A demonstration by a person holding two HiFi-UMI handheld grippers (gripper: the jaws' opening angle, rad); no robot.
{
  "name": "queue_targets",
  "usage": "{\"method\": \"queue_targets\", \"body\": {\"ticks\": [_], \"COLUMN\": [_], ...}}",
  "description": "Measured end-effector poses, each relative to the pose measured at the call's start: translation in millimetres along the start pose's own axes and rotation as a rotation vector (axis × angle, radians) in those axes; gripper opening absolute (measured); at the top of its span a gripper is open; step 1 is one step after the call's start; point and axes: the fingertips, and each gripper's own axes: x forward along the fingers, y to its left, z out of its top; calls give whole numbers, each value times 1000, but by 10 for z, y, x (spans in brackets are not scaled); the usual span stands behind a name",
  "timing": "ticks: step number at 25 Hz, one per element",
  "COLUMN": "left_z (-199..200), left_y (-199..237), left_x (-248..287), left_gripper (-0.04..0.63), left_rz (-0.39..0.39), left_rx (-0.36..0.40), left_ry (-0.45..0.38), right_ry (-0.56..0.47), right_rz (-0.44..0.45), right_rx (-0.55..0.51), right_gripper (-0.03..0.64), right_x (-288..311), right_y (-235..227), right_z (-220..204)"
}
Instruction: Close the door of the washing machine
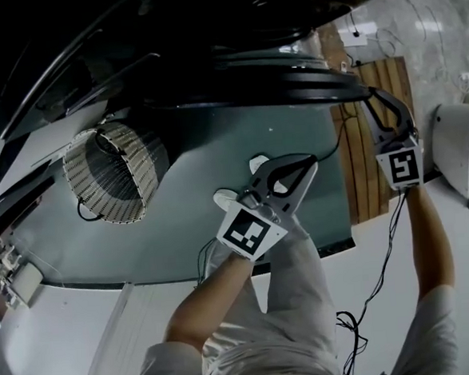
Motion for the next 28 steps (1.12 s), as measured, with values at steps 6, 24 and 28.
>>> {"method": "queue_targets", "body": {"ticks": [6, 24, 28], "left_z": [193, 746, 788], "left_y": [149, 804, 871], "left_x": [160, 621, 621], "left_gripper": [3, 3, 3], "left_rz": [1, 74, 71], "left_rx": [26, 246, 259], "left_ry": [-21, -83, -87], "right_ry": [-22, -59, -81], "right_rz": [-14, -68, -110], "right_rx": [-12, -38, -6], "right_gripper": [92, 92, 92], "right_x": [185, 575, 666], "right_y": [-269, -664, -761], "right_z": [95, 241, 296]}}
